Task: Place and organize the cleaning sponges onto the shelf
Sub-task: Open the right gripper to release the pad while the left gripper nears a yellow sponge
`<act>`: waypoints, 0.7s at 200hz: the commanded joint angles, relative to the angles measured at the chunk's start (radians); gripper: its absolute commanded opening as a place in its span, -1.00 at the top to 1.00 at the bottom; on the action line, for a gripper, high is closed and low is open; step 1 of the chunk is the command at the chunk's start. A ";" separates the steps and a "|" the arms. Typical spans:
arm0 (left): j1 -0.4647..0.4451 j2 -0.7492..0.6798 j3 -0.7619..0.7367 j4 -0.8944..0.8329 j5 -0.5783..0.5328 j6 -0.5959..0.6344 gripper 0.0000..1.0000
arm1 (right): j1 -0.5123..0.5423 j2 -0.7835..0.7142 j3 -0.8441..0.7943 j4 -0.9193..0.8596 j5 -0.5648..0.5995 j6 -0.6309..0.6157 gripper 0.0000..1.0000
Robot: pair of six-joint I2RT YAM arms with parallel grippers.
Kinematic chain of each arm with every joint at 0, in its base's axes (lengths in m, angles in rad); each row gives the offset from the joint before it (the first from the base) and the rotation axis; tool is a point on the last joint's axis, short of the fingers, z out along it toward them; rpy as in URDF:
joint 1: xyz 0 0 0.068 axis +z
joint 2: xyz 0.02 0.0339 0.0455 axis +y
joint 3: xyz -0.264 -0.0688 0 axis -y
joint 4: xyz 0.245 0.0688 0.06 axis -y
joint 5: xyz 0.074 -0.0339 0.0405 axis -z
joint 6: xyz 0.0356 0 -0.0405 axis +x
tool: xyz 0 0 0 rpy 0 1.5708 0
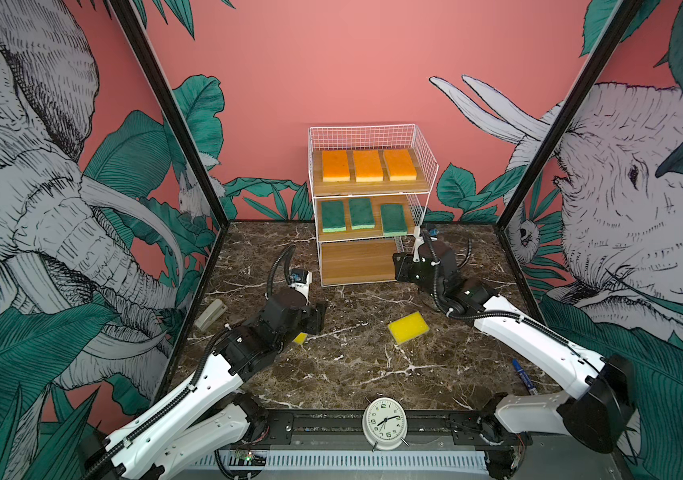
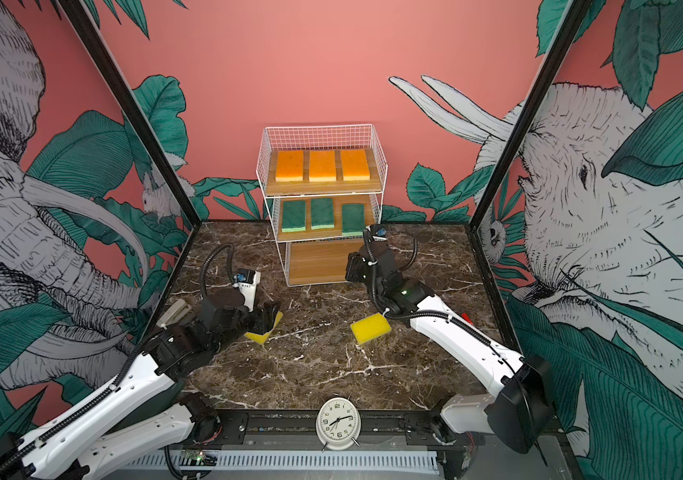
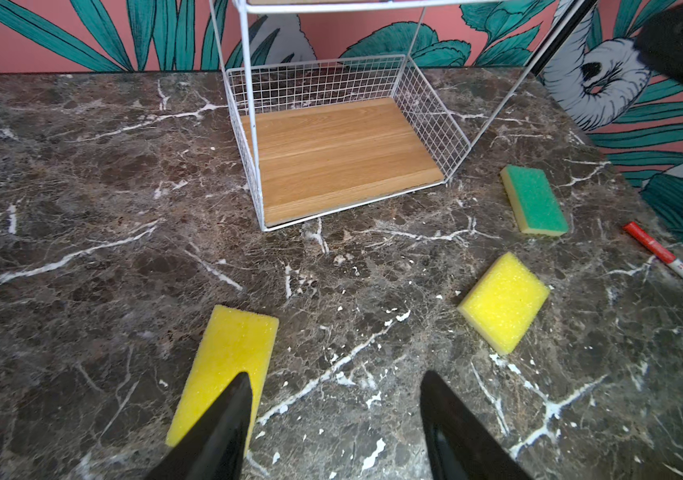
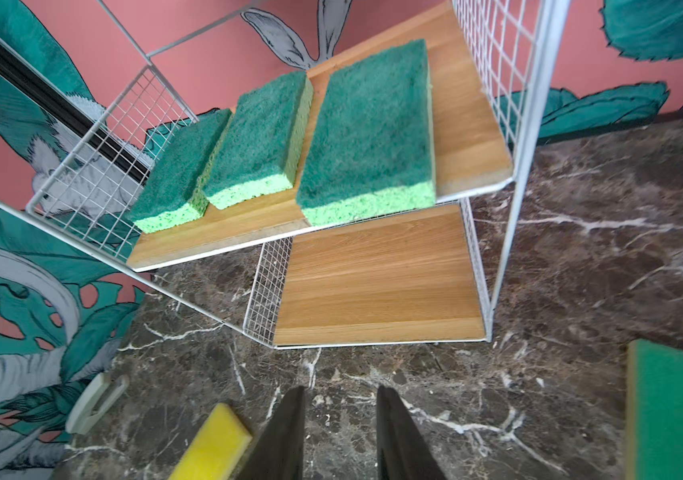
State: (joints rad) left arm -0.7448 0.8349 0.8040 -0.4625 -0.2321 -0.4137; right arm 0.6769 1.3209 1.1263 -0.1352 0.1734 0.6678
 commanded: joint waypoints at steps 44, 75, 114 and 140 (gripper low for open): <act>0.195 -0.032 -0.052 0.147 0.232 -0.006 -0.30 | -0.016 0.070 0.094 0.066 -0.090 0.041 0.46; 0.211 -0.011 -0.036 0.143 0.238 0.021 -0.30 | -0.014 0.123 0.178 -0.128 0.013 -0.053 0.49; 0.213 -0.006 -0.041 0.162 0.225 0.033 -0.30 | 0.000 0.132 0.226 -0.198 0.161 -0.175 0.54; 0.214 -0.002 -0.053 0.175 0.213 0.034 -0.29 | 0.039 0.145 0.244 -0.197 0.273 -0.317 0.59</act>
State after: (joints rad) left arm -0.5385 0.8322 0.7643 -0.3237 -0.0154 -0.3927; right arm 0.6788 1.4532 1.3289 -0.3153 0.3016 0.5098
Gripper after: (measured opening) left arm 0.647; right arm 0.213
